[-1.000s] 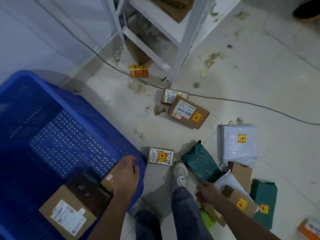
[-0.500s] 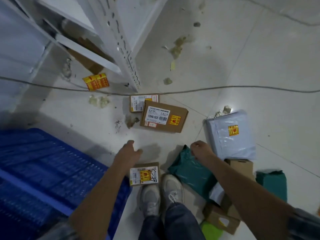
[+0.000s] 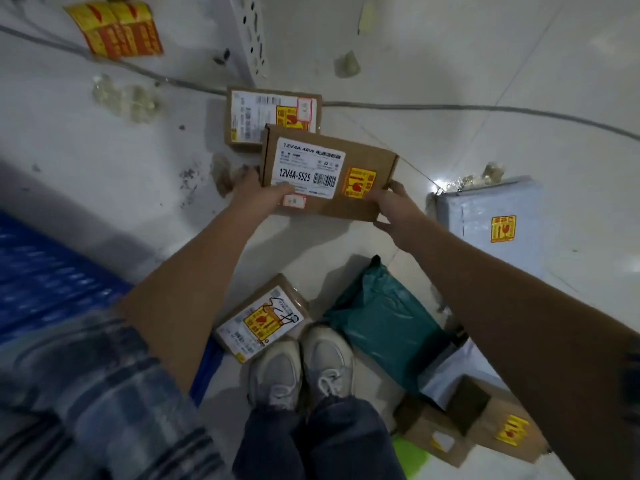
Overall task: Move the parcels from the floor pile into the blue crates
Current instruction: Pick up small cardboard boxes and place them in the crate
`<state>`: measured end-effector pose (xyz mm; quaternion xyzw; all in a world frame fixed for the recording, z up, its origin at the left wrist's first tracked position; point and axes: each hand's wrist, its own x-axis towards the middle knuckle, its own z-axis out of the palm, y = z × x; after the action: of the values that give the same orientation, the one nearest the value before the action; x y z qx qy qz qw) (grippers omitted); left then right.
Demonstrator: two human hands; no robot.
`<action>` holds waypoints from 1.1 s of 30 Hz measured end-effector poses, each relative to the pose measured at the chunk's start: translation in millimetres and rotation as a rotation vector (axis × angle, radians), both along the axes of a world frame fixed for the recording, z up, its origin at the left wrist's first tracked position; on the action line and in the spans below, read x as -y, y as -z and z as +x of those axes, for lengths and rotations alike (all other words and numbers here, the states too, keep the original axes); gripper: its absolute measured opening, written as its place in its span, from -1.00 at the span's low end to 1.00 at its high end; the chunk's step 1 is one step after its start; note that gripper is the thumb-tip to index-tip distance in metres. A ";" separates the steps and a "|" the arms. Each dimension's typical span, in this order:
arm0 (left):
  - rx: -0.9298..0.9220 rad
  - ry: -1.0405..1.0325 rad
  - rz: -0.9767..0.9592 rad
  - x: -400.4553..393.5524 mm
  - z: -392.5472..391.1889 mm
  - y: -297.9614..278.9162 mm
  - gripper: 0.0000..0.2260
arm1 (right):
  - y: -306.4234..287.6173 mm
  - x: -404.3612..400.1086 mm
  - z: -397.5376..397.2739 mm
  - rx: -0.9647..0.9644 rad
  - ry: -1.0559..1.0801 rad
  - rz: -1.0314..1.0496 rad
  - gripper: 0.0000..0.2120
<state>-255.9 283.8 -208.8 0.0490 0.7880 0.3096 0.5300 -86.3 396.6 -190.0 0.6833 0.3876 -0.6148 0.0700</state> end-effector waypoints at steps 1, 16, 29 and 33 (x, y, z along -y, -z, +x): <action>-0.002 -0.057 -0.008 6.4 3.6 -2.5 -0.47 | -4.2 3.0 -0.2 0.007 0.012 0.026 -0.50; 0.090 -0.254 -0.049 121.9 4.1 -175.8 -0.45 | -150.4 109.5 16.0 -0.029 0.067 -0.102 -0.43; 0.135 -0.585 0.133 220.3 13.4 -283.6 -0.57 | -256.6 198.9 41.9 -0.221 0.235 -0.163 -0.43; 0.083 -0.697 0.144 254.0 30.5 -297.0 -0.64 | -263.1 217.1 38.8 -0.246 0.167 -0.147 -0.60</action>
<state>-225.4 29.8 88.2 -0.1979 0.7113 0.5283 0.4193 -47.5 179.5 73.1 0.6258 0.2891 -0.7242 0.0204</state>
